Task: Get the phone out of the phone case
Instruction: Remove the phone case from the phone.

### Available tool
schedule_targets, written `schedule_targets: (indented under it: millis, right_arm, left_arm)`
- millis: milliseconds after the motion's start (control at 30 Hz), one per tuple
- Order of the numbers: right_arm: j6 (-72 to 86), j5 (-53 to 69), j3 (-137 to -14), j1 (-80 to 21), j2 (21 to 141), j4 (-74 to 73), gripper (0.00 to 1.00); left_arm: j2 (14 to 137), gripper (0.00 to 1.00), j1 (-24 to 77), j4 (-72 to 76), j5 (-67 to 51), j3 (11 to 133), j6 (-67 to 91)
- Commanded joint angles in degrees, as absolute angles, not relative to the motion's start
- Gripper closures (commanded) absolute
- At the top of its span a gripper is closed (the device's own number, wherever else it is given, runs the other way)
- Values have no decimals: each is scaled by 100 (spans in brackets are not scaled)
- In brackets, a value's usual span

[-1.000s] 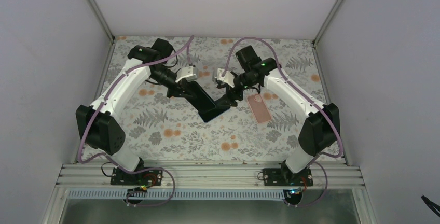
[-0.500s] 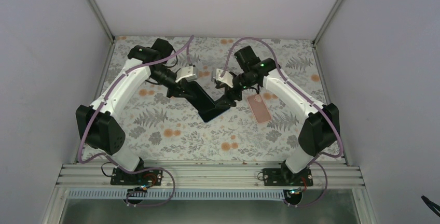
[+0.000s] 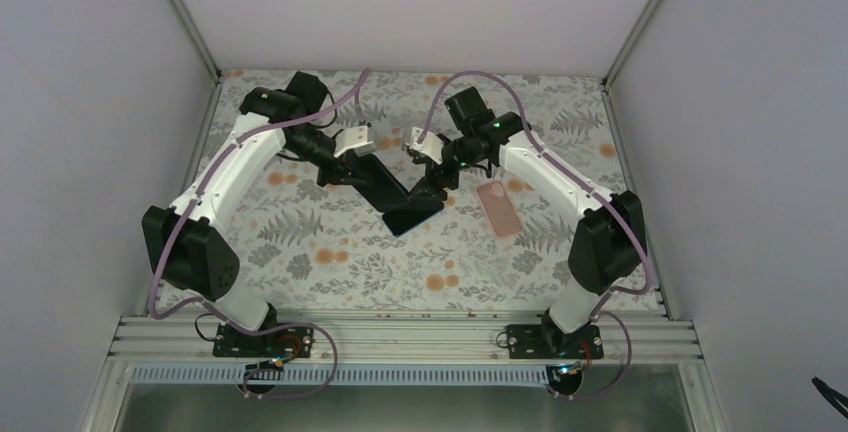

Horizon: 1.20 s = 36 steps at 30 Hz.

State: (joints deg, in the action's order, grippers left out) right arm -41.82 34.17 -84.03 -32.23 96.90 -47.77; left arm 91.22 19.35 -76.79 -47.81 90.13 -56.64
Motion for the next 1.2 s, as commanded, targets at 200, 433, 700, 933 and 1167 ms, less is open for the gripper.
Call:
schedule_targets:
  millis: [200, 433, 700, 933, 1167]
  right_arm:
    - [-3841, 2751, -8986, -3267, 10073, -3794, 10]
    - [-3962, 3179, -9537, -3853, 10315, -4517, 10]
    - [-3935, 4370, -10479, -4298, 10642, -5188, 10]
    - [-4811, 6176, -11229, -4298, 10988, -6192, 14]
    - [-5472, 7094, -11702, -4298, 11049, -7329, 34]
  left_arm:
    - [8739, 98, 2061, -7787, -6743, 8996, -5953]
    - [8954, 98, 2060, -7787, -6967, 8816, -6092]
    - [9058, 98, 2060, -7787, -7082, 8983, -6112]
    - [9111, 98, 1942, -7783, -6829, 8993, -6174]
    - [9803, 98, 1162, -7690, -6137, 9611, -5972]
